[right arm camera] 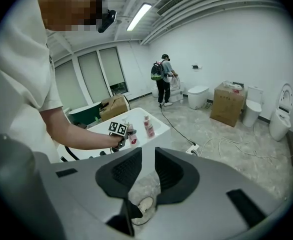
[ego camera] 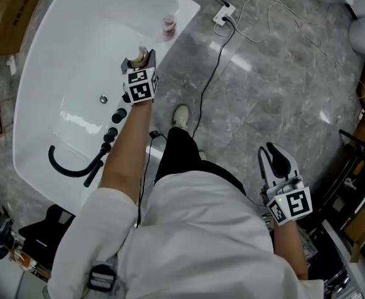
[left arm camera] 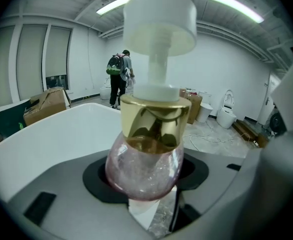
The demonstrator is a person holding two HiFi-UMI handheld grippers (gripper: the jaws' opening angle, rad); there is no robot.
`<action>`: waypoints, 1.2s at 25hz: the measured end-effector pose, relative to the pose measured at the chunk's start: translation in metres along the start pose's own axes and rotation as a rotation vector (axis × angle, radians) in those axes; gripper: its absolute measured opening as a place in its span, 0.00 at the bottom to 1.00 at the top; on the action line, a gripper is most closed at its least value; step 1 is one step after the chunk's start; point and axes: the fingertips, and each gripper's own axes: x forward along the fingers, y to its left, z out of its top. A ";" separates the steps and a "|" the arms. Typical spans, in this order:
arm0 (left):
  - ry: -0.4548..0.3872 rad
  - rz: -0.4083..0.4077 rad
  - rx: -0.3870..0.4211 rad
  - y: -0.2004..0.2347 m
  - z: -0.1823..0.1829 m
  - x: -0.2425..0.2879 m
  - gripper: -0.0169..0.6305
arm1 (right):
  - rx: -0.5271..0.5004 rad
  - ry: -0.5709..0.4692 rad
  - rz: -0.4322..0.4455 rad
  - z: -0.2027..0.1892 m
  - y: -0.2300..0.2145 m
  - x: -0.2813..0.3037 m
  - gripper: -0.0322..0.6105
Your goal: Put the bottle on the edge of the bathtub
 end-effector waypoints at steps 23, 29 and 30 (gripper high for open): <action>-0.032 0.009 0.062 -0.014 -0.020 -0.028 0.49 | 0.000 -0.047 0.011 -0.014 0.004 -0.020 0.19; -0.042 0.046 0.049 -0.011 -0.027 -0.062 0.50 | -0.019 -0.079 0.024 -0.029 0.014 -0.046 0.19; -0.049 0.049 0.048 -0.012 -0.026 -0.069 0.50 | -0.023 -0.087 0.027 -0.032 0.014 -0.049 0.19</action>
